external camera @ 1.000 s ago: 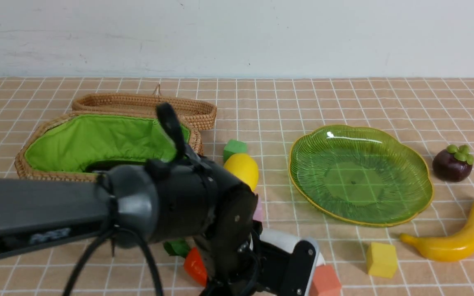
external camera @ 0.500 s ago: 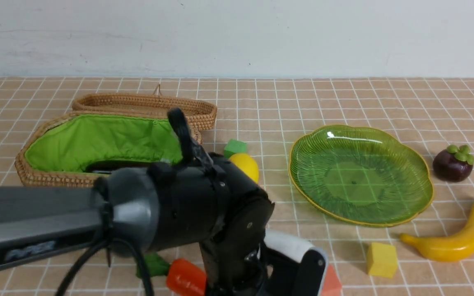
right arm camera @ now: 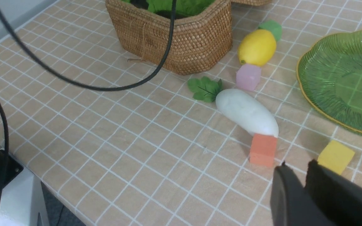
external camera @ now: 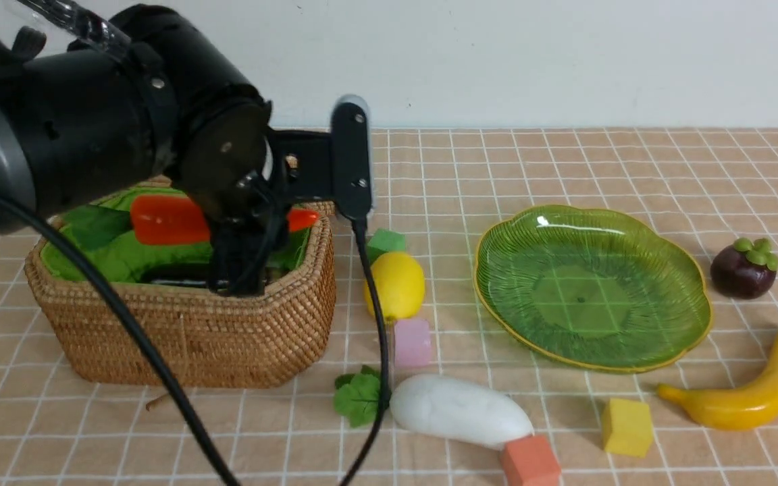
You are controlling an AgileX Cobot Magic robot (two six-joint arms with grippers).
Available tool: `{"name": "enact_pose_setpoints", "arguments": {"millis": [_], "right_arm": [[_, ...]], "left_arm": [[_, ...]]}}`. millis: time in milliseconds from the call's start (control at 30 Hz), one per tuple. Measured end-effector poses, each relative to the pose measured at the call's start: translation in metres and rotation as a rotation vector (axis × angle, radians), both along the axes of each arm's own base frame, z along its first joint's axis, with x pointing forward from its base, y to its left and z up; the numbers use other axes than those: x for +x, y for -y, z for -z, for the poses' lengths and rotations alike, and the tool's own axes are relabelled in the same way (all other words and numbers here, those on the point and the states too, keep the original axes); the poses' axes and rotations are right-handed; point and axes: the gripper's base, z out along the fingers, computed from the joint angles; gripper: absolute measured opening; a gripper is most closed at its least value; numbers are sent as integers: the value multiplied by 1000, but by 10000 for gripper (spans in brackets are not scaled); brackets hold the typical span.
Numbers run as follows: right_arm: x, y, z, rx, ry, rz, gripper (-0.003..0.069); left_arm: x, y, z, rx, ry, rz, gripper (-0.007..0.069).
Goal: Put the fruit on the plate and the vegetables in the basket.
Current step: Use the left arm to grab a carrot and put it into the left basket, then take a daikon with your left arm and place it on the basket on the left.
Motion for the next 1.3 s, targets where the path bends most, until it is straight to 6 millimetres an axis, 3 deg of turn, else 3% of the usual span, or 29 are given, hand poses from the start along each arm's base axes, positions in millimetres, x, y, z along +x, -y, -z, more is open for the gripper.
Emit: {"name": "enact_pose_setpoints", "arguments": {"millis": [67, 100, 133, 167, 267, 367, 500, 633, 733, 967, 1300], "right_arm": [[0, 0, 0, -2, -4, -3, 112], [0, 0, 0, -2, -5, -3, 112], [-1, 0, 1, -3, -7, -4, 112], [-1, 0, 1, -4, -9, -5, 112], [-1, 0, 1, -4, -9, -5, 112], [0, 0, 1, -8, -7, -2, 114], [0, 0, 1, -9, -6, -1, 118], [0, 0, 1, -9, -6, -1, 120], [-2, 0, 2, -13, -24, -14, 120], [-6, -2, 5, -21, -72, -51, 120], [-6, -2, 6, -23, -75, -53, 121]], "left_arm": [[14, -12, 7, -36, 9, -51, 478], [14, -12, 7, -37, 11, -49, 478], [19, -18, 10, -55, 14, -80, 580], [20, -20, 10, -69, 10, -99, 627], [12, -11, 6, -141, -10, -117, 662], [-7, 15, 1, -232, -71, -73, 645], [-47, 73, 9, -277, -213, 148, 562], [-63, 114, 43, -229, -311, 311, 498], [-56, 133, 82, -182, -342, 356, 482], [-40, 148, 120, -147, -341, 375, 484], [-29, 153, 136, -117, -287, 385, 469]]}}
